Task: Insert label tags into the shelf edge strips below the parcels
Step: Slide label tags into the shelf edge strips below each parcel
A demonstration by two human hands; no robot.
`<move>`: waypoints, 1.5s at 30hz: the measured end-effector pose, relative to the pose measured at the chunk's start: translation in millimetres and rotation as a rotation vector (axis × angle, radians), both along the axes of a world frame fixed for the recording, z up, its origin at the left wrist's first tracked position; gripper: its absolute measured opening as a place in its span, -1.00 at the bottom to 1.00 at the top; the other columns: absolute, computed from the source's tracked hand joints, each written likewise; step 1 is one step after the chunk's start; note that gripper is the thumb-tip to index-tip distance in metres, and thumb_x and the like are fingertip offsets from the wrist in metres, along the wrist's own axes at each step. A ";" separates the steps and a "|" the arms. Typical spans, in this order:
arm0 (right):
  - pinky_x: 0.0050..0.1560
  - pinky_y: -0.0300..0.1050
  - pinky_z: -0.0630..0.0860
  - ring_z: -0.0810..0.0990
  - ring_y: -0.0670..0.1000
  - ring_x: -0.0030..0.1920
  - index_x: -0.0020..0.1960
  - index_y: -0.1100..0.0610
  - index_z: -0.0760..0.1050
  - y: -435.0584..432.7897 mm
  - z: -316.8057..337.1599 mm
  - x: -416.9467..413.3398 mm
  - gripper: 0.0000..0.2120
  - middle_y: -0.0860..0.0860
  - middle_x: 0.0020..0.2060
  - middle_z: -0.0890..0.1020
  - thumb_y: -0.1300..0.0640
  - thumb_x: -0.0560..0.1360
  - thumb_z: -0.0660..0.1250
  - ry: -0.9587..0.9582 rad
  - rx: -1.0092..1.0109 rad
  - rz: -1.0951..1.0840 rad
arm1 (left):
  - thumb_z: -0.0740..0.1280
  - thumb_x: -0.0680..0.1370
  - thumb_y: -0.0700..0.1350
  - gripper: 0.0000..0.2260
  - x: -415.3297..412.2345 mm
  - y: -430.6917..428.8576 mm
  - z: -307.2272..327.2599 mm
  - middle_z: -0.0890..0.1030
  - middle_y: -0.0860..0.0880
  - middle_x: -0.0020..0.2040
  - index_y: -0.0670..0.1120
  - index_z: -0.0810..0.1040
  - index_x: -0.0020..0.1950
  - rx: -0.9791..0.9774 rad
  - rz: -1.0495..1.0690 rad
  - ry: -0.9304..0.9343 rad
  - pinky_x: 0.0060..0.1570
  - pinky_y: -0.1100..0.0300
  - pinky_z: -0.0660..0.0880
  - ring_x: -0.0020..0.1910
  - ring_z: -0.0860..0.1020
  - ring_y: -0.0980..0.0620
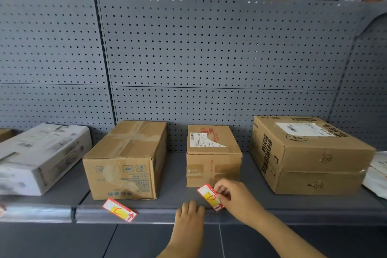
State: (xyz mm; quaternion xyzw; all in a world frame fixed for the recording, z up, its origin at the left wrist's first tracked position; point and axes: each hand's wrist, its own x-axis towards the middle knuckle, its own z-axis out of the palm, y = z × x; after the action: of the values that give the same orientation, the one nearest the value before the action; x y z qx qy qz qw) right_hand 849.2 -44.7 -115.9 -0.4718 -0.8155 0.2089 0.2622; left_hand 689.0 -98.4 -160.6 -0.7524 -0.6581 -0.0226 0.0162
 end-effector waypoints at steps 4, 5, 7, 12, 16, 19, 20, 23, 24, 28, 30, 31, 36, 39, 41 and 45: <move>-0.07 -0.19 0.59 0.56 -0.20 -0.11 -0.07 -0.06 0.51 0.6 -2.4 -0.7 -0.89 -0.17 -0.14 0.59 0.15 0.48 0.35 0.020 -0.007 0.006 | 0.26 0.46 -0.25 -0.60 0.4 -1.5 2.4 0.30 -0.12 0.29 -0.09 0.32 0.29 0.012 0.006 -0.009 0.26 0.07 0.25 0.27 0.30 -0.12; -0.08 -0.18 0.60 0.57 -0.19 -0.11 -0.07 -0.06 0.51 0.6 -3.5 -1.3 -0.89 -0.17 -0.14 0.59 0.15 0.48 0.35 0.017 -0.010 0.009 | 0.26 0.47 -0.24 -0.60 -0.2 -1.7 3.1 0.31 -0.11 0.29 -0.08 0.32 0.29 0.003 -0.003 0.001 0.26 0.07 0.25 0.27 0.30 -0.12; -0.10 -0.18 0.61 0.59 -0.18 -0.12 -0.08 -0.07 0.50 0.6 -7.0 -2.3 -0.89 -0.16 -0.14 0.60 0.14 0.48 0.35 0.002 -0.020 0.019 | 0.26 0.48 -0.23 -0.60 -1.0 -0.2 2.5 0.34 -0.10 0.29 -0.08 0.32 0.30 -0.011 -0.014 0.013 0.27 0.07 0.25 0.28 0.32 -0.11; -0.11 -0.13 0.59 0.56 -0.16 -0.15 -0.09 -0.10 0.47 0.5 -17.0 -3.4 -0.86 -0.15 -0.15 0.56 0.14 0.47 0.32 -0.067 0.002 0.019 | 0.25 0.50 -0.19 -0.52 -2.8 0.3 5.3 0.31 -0.08 0.38 -0.08 0.24 0.40 -0.032 -0.048 0.033 0.31 0.05 0.22 0.32 0.31 -0.11; -0.10 -0.13 0.58 0.55 -0.16 -0.15 -0.09 -0.11 0.47 0.5 -18.7 -3.2 -0.88 -0.15 -0.13 0.56 0.12 0.47 0.33 -0.102 0.005 0.015 | 0.23 0.52 -0.18 -0.50 -7.8 -3.7 6.1 0.28 -0.06 0.42 -0.04 0.21 0.45 -0.021 -0.065 0.032 0.33 0.05 0.19 0.36 0.28 -0.10; -0.07 -0.15 0.58 0.55 -0.16 -0.13 -0.05 -0.08 0.50 1.0 -17.3 -4.0 -0.90 -0.15 -0.11 0.58 0.11 0.48 0.33 -0.132 -0.025 0.040 | 0.19 0.52 -0.18 -0.51 -11.3 -7.5 7.2 0.30 -0.06 0.40 -0.03 0.21 0.45 -0.001 -0.077 0.005 0.33 0.06 0.19 0.36 0.29 -0.09; -0.06 -0.15 0.58 0.56 -0.16 -0.12 -0.04 -0.06 0.50 1.5 -16.8 -4.1 -0.91 -0.15 -0.11 0.59 0.11 0.49 0.33 -0.139 -0.036 0.046 | 0.18 0.53 -0.18 -0.52 -12.4 -8.7 8.4 0.31 -0.06 0.39 -0.03 0.22 0.45 0.004 -0.080 -0.007 0.32 0.07 0.19 0.35 0.29 -0.09; -0.04 -0.14 0.58 0.56 -0.15 -0.11 0.00 -0.06 0.50 2.3 -14.3 -2.2 -0.88 -0.15 -0.10 0.58 0.11 0.49 0.32 -0.147 -0.058 0.053 | 0.15 0.53 -0.17 -0.56 -15.3 -10.9 11.8 0.34 -0.06 0.37 -0.03 0.26 0.42 0.029 -0.083 -0.028 0.30 0.10 0.21 0.33 0.32 -0.08; -0.03 -0.14 0.58 0.56 -0.15 -0.11 0.00 -0.07 0.49 2.6 -13.3 -0.7 -0.87 -0.15 -0.10 0.58 0.12 0.50 0.32 -0.143 -0.063 0.049 | 0.14 0.53 -0.17 -0.57 -16.1 -10.6 13.2 0.35 -0.06 0.36 -0.03 0.27 0.41 0.037 -0.082 -0.028 0.28 0.11 0.22 0.32 0.34 -0.08; -0.03 -0.20 0.57 0.56 -0.18 -0.09 0.02 -0.08 0.50 2.6 -7.1 8.0 -0.87 -0.20 -0.09 0.56 0.12 0.52 0.30 -0.124 -0.036 0.012 | 0.12 0.56 -0.16 -0.66 -17.4 -8.9 23.2 0.39 -0.04 0.32 -0.03 0.35 0.34 0.084 -0.102 -0.074 0.24 0.13 0.25 0.27 0.38 -0.05; -0.03 -0.23 0.56 0.55 -0.20 -0.09 0.02 -0.08 0.51 1.1 -3.4 13.5 -0.88 -0.21 -0.08 0.56 0.10 0.52 0.31 -0.109 -0.013 -0.007 | 0.12 0.56 -0.16 -0.69 -15.5 -6.6 29.2 0.42 -0.01 0.29 -0.01 0.38 0.29 0.113 -0.133 -0.108 0.21 0.14 0.27 0.24 0.41 -0.03; -0.02 -0.23 0.56 0.54 -0.21 -0.08 0.02 -0.07 0.51 0.3 -1.7 16.6 -0.89 -0.21 -0.07 0.56 0.10 0.52 0.31 -0.101 0.000 -0.016 | 0.13 0.56 -0.16 -0.70 -13.5 -4.9 32.6 0.43 -0.01 0.28 -0.01 0.39 0.28 0.131 -0.151 -0.121 0.20 0.15 0.28 0.22 0.41 -0.03; 0.04 -0.22 0.53 0.51 -0.23 -0.03 0.00 -0.08 0.53 -6.8 4.9 42.6 -0.88 -0.22 -0.06 0.55 0.12 0.52 0.30 -0.084 0.066 -0.075 | 0.16 0.55 -0.16 -0.75 13.0 10.2 48.3 0.45 -0.02 0.21 -0.04 0.41 0.23 0.185 -0.250 -0.140 0.16 0.15 0.30 0.17 0.42 -0.03; 0.02 -0.27 0.50 0.50 -0.21 -0.04 -0.01 -0.05 0.53 -14.4 9.0 68.0 -0.88 -0.18 -0.06 0.55 0.15 0.52 0.28 -0.082 0.083 -0.130 | 0.13 0.53 -0.15 -0.76 36.5 20.8 52.8 0.44 -0.05 0.22 -0.06 0.40 0.19 0.228 -0.326 -0.110 0.10 0.11 0.29 0.16 0.41 -0.08; 0.00 -0.28 0.49 0.51 -0.19 -0.06 -0.01 0.00 0.54 -20.8 11.5 88.3 -0.88 -0.13 -0.06 0.56 0.17 0.52 0.28 -0.078 0.091 -0.173 | 0.14 0.52 -0.17 -0.74 55.3 28.9 54.1 0.43 -0.05 0.22 -0.07 0.40 0.21 0.238 -0.380 -0.128 0.17 0.09 0.27 0.19 0.40 -0.09; -0.02 -0.34 0.47 0.51 -0.19 -0.06 -0.01 0.02 0.56 -33.8 12.2 137.1 -0.87 -0.10 -0.06 0.58 0.20 0.51 0.29 -0.067 0.061 -0.270 | 0.14 0.54 -0.14 -0.81 103.1 40.7 59.3 0.44 -0.05 0.13 -0.06 0.40 0.13 0.244 -0.496 -0.142 0.03 0.10 0.30 0.12 0.43 -0.07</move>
State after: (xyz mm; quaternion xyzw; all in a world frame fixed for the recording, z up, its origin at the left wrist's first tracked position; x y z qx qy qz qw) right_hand 986.2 -78.4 -103.7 -0.5756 -0.7589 0.1310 0.2749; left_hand 792.1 -57.7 -101.4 -0.8794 -0.4460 -0.1574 0.0545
